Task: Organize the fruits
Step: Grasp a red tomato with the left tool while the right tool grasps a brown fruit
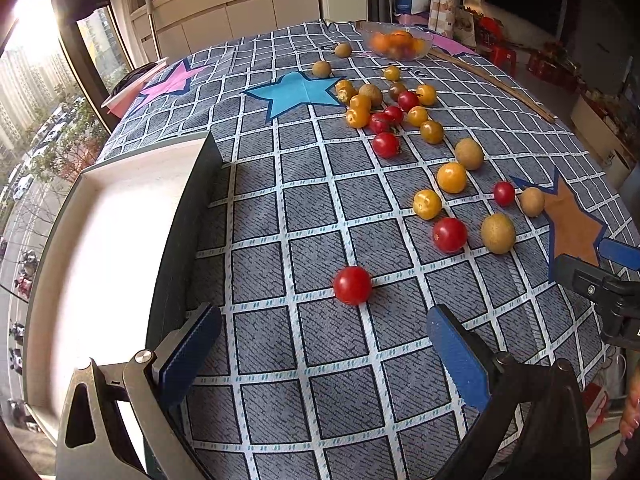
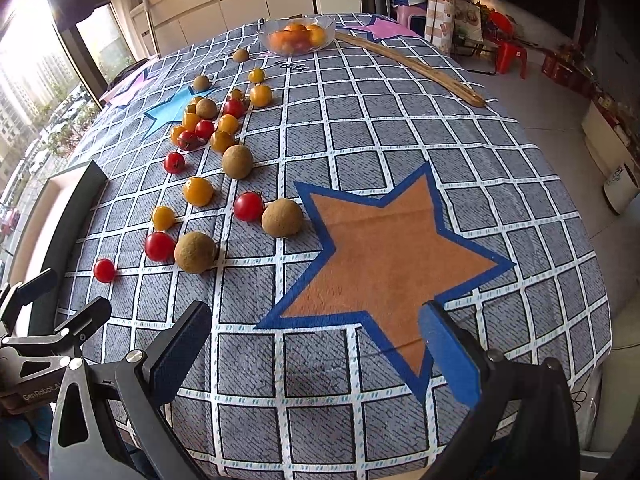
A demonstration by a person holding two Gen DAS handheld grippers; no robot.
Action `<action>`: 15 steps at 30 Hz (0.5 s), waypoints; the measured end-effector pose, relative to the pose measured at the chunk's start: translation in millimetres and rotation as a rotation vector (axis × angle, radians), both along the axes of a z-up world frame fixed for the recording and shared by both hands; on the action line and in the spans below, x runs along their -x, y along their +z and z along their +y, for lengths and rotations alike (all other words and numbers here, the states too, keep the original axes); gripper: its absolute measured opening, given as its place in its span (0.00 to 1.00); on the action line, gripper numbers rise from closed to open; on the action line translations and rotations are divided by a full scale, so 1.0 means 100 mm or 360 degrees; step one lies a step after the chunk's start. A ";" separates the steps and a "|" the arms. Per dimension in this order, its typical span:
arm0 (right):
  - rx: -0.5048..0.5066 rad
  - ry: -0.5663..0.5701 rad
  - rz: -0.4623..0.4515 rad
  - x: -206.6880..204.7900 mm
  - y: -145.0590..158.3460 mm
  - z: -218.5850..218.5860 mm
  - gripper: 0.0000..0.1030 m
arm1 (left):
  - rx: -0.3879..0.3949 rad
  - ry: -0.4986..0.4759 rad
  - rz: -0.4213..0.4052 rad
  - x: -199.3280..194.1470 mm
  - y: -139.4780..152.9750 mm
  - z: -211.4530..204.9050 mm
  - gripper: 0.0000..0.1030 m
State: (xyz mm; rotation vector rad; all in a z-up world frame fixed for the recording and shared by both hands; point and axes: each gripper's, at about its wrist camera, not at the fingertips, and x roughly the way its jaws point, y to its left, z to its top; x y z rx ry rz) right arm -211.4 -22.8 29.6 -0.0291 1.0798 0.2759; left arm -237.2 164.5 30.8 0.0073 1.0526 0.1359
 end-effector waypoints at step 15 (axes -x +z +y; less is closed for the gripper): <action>0.0025 0.0110 -0.0026 -0.35 -0.08 0.29 0.73 | 0.0073 -0.0005 0.0055 -0.26 -0.10 -0.06 0.70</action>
